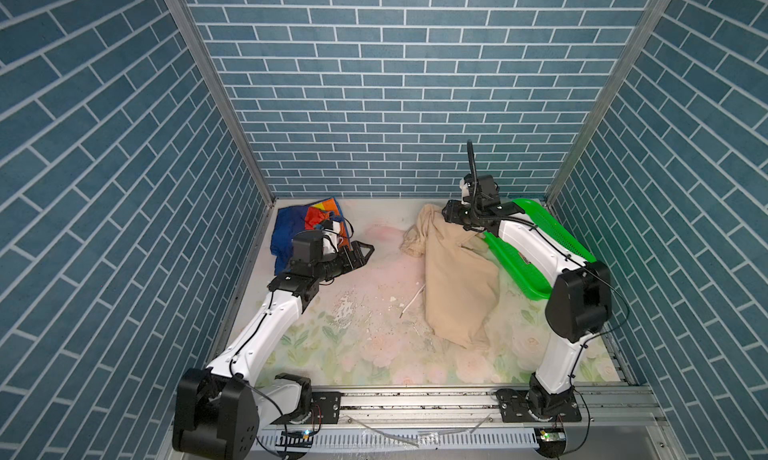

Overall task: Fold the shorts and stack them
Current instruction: 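Pull the beige trousers onto the table with the right gripper while left releases, then spread the beige trousers on the table with the right gripper while left approaches them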

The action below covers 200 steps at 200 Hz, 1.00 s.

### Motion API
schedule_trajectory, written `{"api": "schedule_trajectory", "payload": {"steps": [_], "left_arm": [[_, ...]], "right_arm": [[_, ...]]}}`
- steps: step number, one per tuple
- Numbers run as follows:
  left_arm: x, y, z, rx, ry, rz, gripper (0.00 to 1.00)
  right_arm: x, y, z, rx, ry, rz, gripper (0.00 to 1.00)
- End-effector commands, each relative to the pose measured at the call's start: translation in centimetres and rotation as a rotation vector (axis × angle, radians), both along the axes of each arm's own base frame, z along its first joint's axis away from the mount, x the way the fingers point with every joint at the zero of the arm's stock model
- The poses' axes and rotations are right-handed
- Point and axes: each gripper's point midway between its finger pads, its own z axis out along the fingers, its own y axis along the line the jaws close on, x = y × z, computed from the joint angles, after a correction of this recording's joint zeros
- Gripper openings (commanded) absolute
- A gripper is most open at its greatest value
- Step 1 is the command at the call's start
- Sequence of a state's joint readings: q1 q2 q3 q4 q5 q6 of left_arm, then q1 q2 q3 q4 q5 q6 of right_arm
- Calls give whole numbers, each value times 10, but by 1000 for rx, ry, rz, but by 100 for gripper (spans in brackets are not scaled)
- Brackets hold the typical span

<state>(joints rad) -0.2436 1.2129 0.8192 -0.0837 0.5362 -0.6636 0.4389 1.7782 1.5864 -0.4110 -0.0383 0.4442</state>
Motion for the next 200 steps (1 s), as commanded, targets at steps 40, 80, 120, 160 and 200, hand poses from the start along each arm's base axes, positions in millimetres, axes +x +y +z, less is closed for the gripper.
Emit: {"api": "schedule_trajectory", "payload": {"steps": [40, 80, 120, 160, 200], "left_arm": [[31, -58, -28, 37, 73, -119, 83], [35, -25, -32, 86, 113, -23, 82], [12, 30, -18, 159, 83, 102, 83], [-11, 45, -22, 163, 91, 125, 85], [-22, 39, -44, 134, 150, 99, 84]], "right_arm": [[-122, 40, -19, -360, -160, 351, 70], [-154, 59, -77, -361, -23, 381, 77], [-155, 64, -139, -397, 146, 340, 83], [-141, 80, -163, -305, 223, 312, 88], [-135, 95, -172, -171, 312, 330, 61]]}}
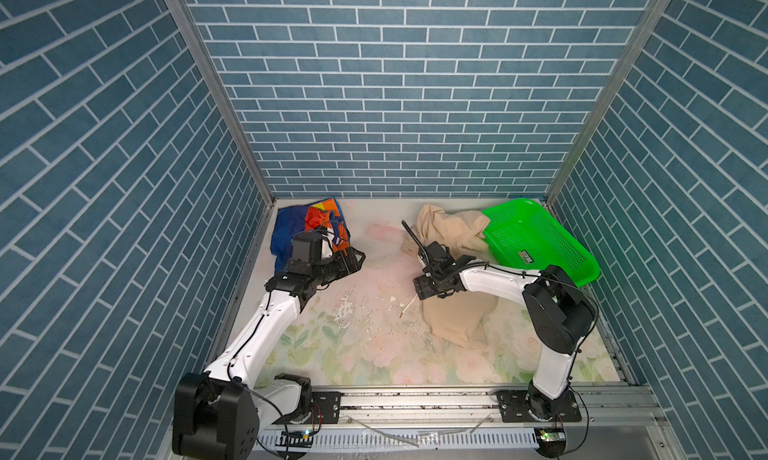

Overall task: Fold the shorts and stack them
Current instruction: 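Spread the beige trousers on the table with the right gripper while left approaches them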

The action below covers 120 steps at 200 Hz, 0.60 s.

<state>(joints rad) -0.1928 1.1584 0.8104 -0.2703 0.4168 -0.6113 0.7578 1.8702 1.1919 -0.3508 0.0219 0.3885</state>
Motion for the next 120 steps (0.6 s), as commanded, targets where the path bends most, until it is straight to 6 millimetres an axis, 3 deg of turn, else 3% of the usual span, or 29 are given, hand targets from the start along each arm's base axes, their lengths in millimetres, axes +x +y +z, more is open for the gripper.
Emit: {"api": "schedule_trajectory", "payload": {"steps": [1, 8, 26, 37, 54, 69, 81, 102, 120], "left_arm": [[-10, -1, -19, -3, 59, -17, 84], [-11, -1, -20, -6, 60, -19, 84], [-11, -2, -21, -17, 57, -20, 84], [-11, -2, -21, -17, 54, -18, 84], [-11, -4, -23, -29, 62, -18, 84], [-10, -6, -25, -43, 62, -22, 84], [-10, -6, -27, -45, 64, -24, 84], [-10, -8, -30, -65, 65, -25, 84], [-10, -8, -33, -62, 68, -25, 84]], "right_arm": [[10, 28, 17, 144, 36, -8, 60], [7, 33, 18, 166, 56, 8, 52], [3, 43, 24, 212, 81, 40, 14], [-1, 51, 29, 245, 98, 65, 0], [-12, 73, 54, 347, 130, 143, 0], [-28, 97, 92, 492, 130, 254, 0], [-40, 105, 127, 612, 121, 315, 0], [-45, 80, 173, 691, 35, 314, 0], [-40, 36, 179, 688, 9, 227, 0]]}}
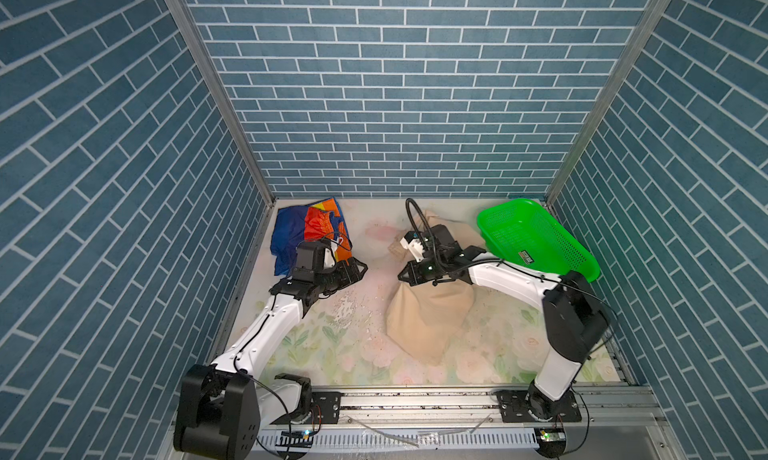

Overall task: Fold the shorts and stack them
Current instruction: 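Spread the beige trousers on the table with the right gripper while left approaches them, then grasp the drawstring waistband with the left gripper while right grasps the trouser legs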

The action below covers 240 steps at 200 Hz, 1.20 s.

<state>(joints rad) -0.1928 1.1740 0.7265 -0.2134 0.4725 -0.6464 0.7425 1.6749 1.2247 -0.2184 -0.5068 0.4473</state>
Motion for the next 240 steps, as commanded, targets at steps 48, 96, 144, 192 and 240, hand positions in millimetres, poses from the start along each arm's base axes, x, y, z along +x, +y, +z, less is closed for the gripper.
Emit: {"api": "schedule_trajectory", "payload": {"steps": [48, 96, 144, 192, 240], "left_arm": [[7, -13, -9, -5, 7, -32, 82], [15, -65, -24, 15, 37, -153, 82], [23, -103, -41, 40, 70, -235, 84], [26, -148, -49, 53, 72, -320, 84], [50, -171, -80, 91, 93, -341, 76]], "right_arm": [[-14, -192, -58, -247, 170, -433, 0], [-28, -251, -117, -390, 327, -660, 17], [-20, -243, -80, -322, 201, -599, 50], [-42, -225, -63, -234, 133, -512, 64], [-71, -173, -73, -143, 189, -329, 65]]}}
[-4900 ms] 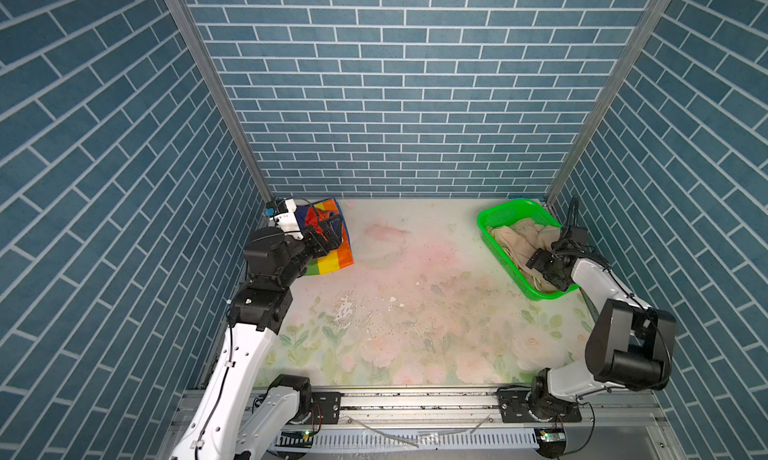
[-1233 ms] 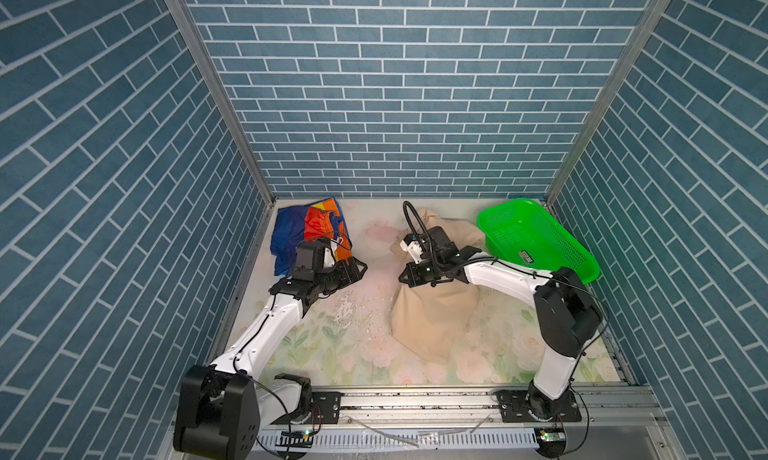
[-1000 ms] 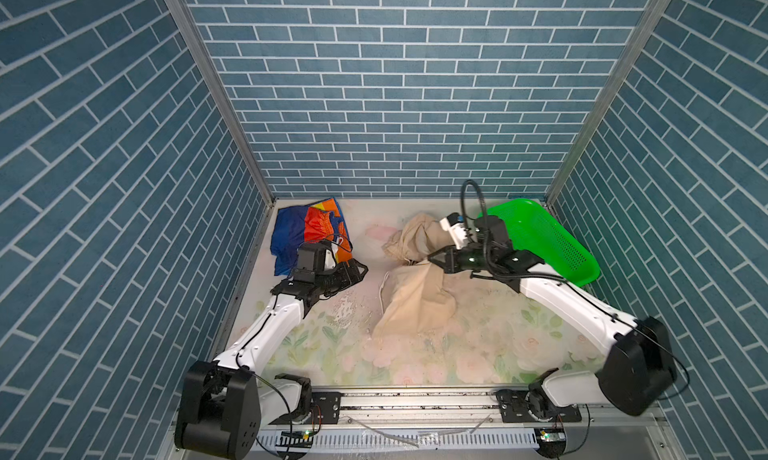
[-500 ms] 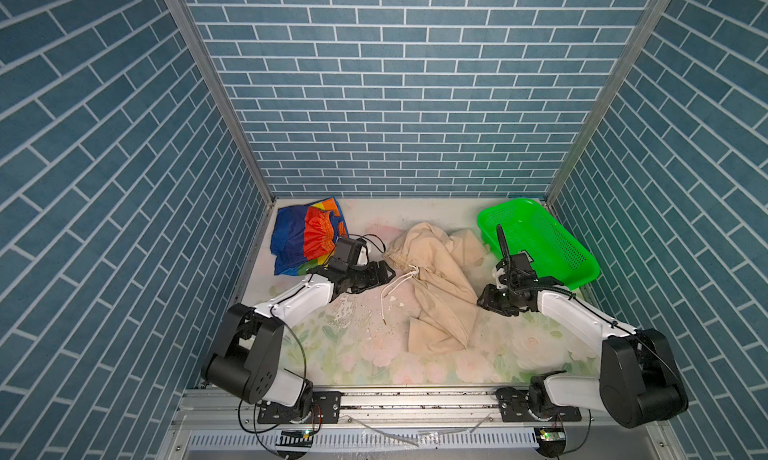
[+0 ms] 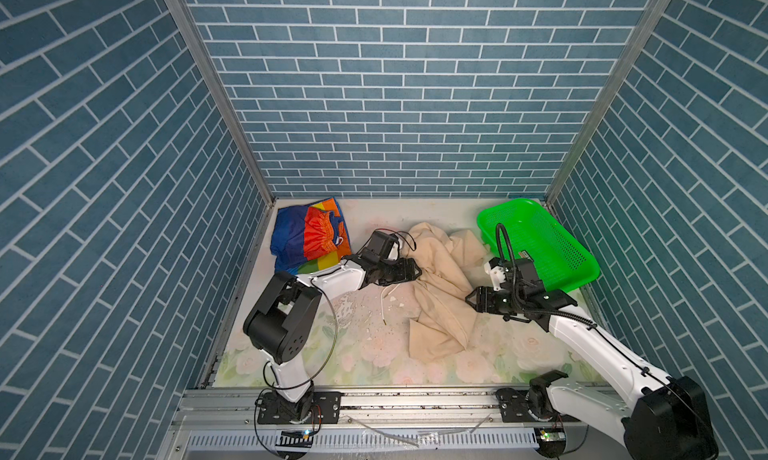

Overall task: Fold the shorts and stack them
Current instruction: 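Grasp the drawstring waistband with the left gripper while right grasps the trouser legs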

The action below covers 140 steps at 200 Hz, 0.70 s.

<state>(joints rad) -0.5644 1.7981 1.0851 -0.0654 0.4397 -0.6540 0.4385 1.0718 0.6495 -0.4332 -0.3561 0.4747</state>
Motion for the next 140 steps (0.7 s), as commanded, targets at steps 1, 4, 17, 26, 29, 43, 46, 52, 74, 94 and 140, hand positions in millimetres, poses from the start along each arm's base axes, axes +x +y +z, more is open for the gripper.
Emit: {"api": "schedule_trajectory", "payload": {"steps": [1, 4, 17, 26, 29, 43, 46, 52, 74, 94, 140], "left_arm": [[16, -6, -10, 26, -16, 0, 76], [17, -8, -11, 21, -12, -2, 75], [21, -16, -12, -1, -5, -10, 74], [23, -20, -13, -8, -1, -16, 74], [23, -21, -13, -7, 1, -17, 74], [22, -26, -15, -6, 5, -27, 65], [21, -26, -16, -3, 6, -27, 59], [21, -26, -17, 0, 8, -26, 45], [19, -25, -18, 9, 20, -22, 4], [21, -24, 1, 7, 1, -27, 0], [30, 0, 91, 66, -126, -5, 0]], "right_arm": [[-19, 25, -14, 70, 76, 83, 65], [-21, 27, -16, 69, 85, 91, 65], [-28, 33, -27, 57, 116, 110, 65], [-30, 36, -33, 64, 128, 109, 65], [-31, 37, -34, 71, 134, 109, 65], [-31, 41, -39, 105, 141, 94, 65], [-30, 42, -39, 110, 140, 91, 64], [-29, 43, -42, 116, 139, 84, 61], [-23, 40, -53, 72, 151, 65, 30], [-18, 40, -49, 45, 144, 76, 4], [7, 29, -8, -53, -10, 62, 0]]}}
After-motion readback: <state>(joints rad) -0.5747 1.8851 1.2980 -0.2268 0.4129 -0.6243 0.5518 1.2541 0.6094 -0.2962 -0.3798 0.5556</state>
